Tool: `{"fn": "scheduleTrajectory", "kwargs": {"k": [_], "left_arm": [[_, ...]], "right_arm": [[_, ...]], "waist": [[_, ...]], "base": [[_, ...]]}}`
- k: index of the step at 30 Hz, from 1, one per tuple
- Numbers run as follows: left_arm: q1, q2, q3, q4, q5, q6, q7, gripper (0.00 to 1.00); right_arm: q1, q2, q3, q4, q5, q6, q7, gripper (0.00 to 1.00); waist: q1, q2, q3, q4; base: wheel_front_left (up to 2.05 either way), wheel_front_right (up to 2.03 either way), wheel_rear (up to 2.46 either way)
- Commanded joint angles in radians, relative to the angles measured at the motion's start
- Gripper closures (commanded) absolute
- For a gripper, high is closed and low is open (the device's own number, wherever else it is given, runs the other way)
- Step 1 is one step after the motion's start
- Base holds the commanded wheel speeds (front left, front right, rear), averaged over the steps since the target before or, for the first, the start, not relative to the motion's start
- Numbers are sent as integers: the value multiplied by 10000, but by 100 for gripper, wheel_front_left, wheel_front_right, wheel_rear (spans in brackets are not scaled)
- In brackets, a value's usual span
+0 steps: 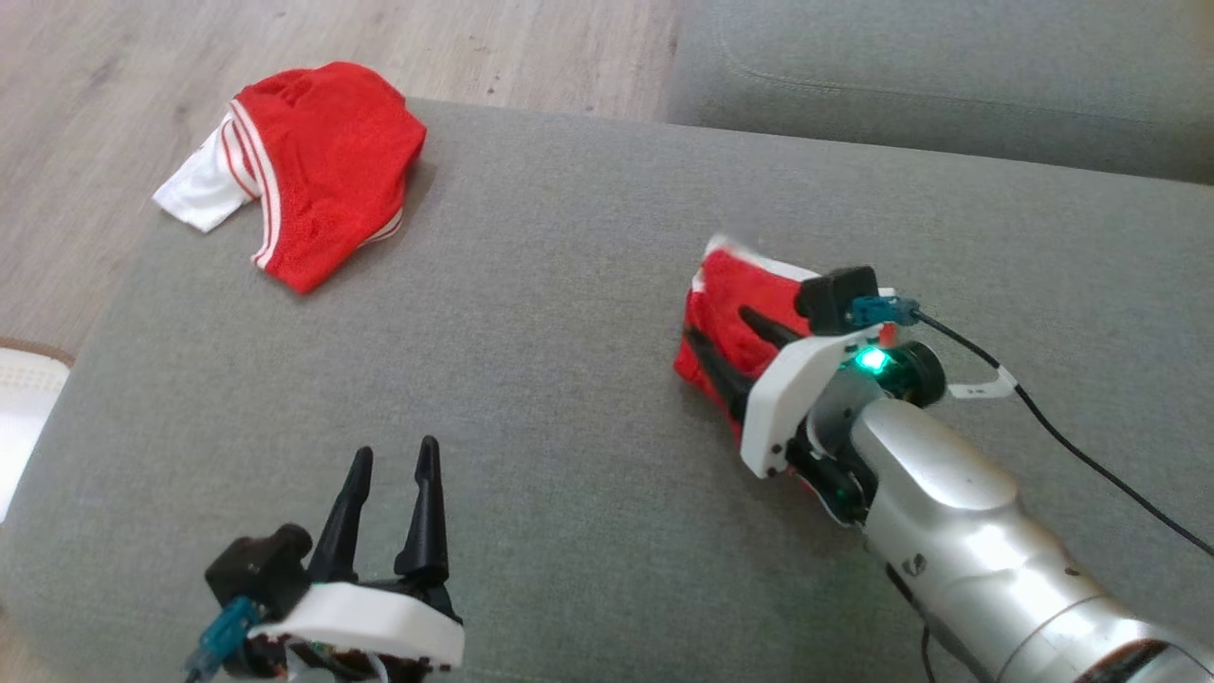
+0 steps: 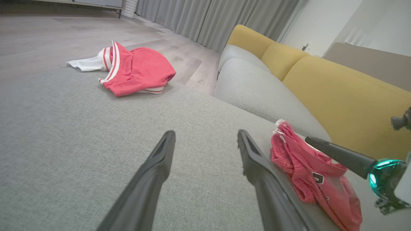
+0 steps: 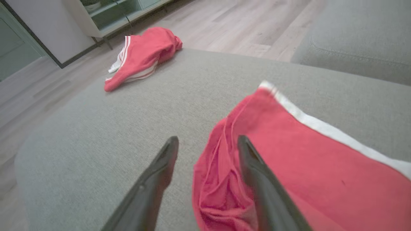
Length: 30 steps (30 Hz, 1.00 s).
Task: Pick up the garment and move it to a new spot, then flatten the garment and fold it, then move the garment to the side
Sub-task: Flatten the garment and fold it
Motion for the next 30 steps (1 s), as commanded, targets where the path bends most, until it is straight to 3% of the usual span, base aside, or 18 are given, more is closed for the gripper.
{"fn": "scheduleTrajectory", "kwargs": {"k": [1,9,17,22,23,24,27,29,30], "left_arm": [[-475,52,260,-270,5,-66,-93,0],[-442,-113,-119,-250,95,-105,-3,0],[-435,-121,-246,-307,164,-38,30,0],[-506,-91,-257,-346,181,-36,46,0],[-542,-66,-251,-358,197,-24,50,0],[-542,-66,-251,-358,197,-24,50,0],[-590,-36,-220,-384,197,-3,48,0],[-614,-15,-191,-391,189,6,35,0],[-628,-10,-180,-392,186,11,28,0]], "right_arm": [[-261,216,142,-467,140,75,-174,0],[1,-171,-356,-1314,251,75,-917,0],[131,-934,-1801,-887,-1072,75,-1612,0],[387,-973,-2220,-621,-1726,75,-1590,0],[564,-932,-2336,-506,-1957,75,-1537,48],[564,-932,-2336,-506,-1957,75,-1537,48],[819,-799,-2328,-405,-2281,75,-1452,89],[958,-639,-2233,-427,-2376,75,-1393,100],[1010,-568,-2143,-464,-2422,75,-1368,100]], "waist": [[0,-1,-53,-118],[0,-1,-258,-618],[0,-1,-222,-957],[0,-1,-85,-932],[0,-1,-10,-867],[0,-1,-10,-867],[0,-1,117,-737],[0,-1,189,-660],[0,-1,224,-616]], "base": [[0,0,0],[0,0,0],[0,0,0],[0,0,0],[0,0,0],[0,0,0],[0,0,0],[0,0,0],[0,0,0]]}}
